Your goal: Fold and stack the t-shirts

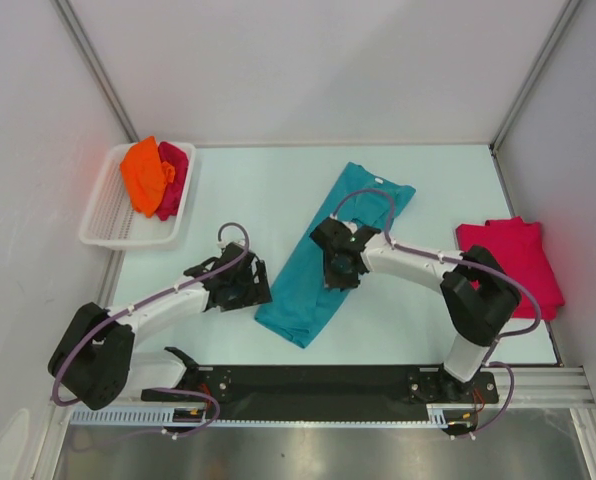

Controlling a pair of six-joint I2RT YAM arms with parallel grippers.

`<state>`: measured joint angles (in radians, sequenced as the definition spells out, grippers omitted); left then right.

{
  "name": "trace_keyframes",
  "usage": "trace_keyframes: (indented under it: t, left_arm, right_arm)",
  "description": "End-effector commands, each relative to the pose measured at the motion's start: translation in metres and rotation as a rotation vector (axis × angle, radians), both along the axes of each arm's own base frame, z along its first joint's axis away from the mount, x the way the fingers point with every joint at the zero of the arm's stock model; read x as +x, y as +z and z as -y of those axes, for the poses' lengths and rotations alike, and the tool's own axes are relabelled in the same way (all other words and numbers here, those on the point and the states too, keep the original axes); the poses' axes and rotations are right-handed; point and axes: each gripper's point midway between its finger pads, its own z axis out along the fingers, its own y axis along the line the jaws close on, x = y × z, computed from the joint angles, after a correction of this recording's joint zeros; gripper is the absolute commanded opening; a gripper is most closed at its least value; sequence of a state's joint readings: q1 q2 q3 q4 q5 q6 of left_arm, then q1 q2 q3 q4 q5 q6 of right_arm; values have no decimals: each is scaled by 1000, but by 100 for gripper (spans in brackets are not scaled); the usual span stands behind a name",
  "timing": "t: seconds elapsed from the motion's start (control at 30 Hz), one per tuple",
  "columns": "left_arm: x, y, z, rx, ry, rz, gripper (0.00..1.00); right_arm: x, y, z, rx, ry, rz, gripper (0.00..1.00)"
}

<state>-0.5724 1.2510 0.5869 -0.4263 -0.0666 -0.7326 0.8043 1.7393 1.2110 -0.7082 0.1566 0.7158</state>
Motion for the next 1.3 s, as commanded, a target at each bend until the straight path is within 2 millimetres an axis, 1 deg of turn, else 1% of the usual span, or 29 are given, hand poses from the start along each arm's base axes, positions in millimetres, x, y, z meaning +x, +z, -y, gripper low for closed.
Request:
trace_keyframes:
  t: [0.0,0.03,0.07,0.1,0.13,0.2,0.23,0.3,0.33,0.4,0.47,0.5,0.53,0.57,0.6,0.63,0.73,0.77,0.8,0.87,0.93,0.97,1.0,1.07,1.1,1.13,1.17,1.2,1.27]
  left_arm:
    - [17,13,16,-61,-105,114,85]
    - [16,10,16,-61,-126,119,85]
    - [13,9,21,-85,-151,113,85]
    - [13,11,28,-120,-176,125,84]
    - [7,6,28,-125,-183,114,84]
    - [6,6,32,-148,-186,123,83]
    - [-1,1,32,-159,-182,107,83]
    - [-4,1,35,-178,-181,115,82]
    - [-11,-3,36,-180,-182,101,82]
    - [-16,-3,37,-185,-182,104,82]
    - [-25,-7,38,-189,-185,95,81]
    - [-33,-11,38,-188,-184,80,81]
    - [-35,-10,38,-193,-183,88,81]
    - [-38,-11,38,-195,-181,86,81]
    - [-46,-15,38,-195,-185,76,81]
    - [-47,-14,38,-199,-183,82,81]
    - [-56,-17,38,-203,-188,74,80]
    - [-58,-17,37,-201,-190,73,80]
    - [-60,-19,37,-198,-195,71,80]
    - [-62,-19,36,-195,-198,70,79]
    - [-65,-21,33,-185,-207,64,74]
    - [-65,-21,33,-185,-212,62,69]
    - [-67,-21,34,-190,-220,57,58]
    - [-69,-21,35,-197,-228,55,47]
    - [-70,-20,36,-206,-235,58,29]
    - [-71,-19,36,-207,-236,56,15]
    - [-71,-18,37,-210,-234,56,8]
    - [-71,-17,38,-218,-233,55,3]
    - [-73,-16,39,-219,-238,54,1]
  right_arm:
    - [-23,25,-33,210,-32,19,44]
    - [-32,17,-29,208,-35,0,45]
    - [-37,20,-31,232,-35,-5,45]
    - [-42,19,-34,245,-38,-11,45]
    - [-46,18,-35,251,-38,-18,45]
    - [-56,17,-37,256,-39,-31,45]
    - [-63,16,-38,250,-27,-35,45]
    - [-67,18,-38,244,-29,-30,45]
    - [-72,19,-41,247,-24,-33,45]
    - [-77,20,-44,254,-20,-32,45]
    - [-85,21,-49,256,-10,-34,45]
    - [-89,21,-51,258,-5,-35,45]
    - [-96,20,-55,261,-1,-40,45]
    - [-100,21,-58,266,2,-39,45]
    - [-102,21,-59,270,0,-39,45]
    - [-110,21,-62,270,8,-37,45]
    - [-119,19,-61,270,0,-30,45]
    - [-124,16,-63,275,-2,-35,45]
    - [-127,10,-59,264,-10,-40,45]
    - [-132,6,-59,276,-23,-47,45]
    - [-138,-2,-54,268,-33,-56,45]
    - [-139,-3,-55,273,-37,-56,45]
    - [-142,-5,-55,272,-41,-56,45]
    - [-145,-10,-50,259,-51,-62,45]
    - [-147,-11,-49,259,-57,-66,45]
    - [-147,-11,-48,262,-61,-65,45]
    - [-148,-13,-46,262,-65,-67,45]
    - [-149,-13,-46,264,-67,-67,45]
    - [-148,-12,-46,270,-73,-65,45]
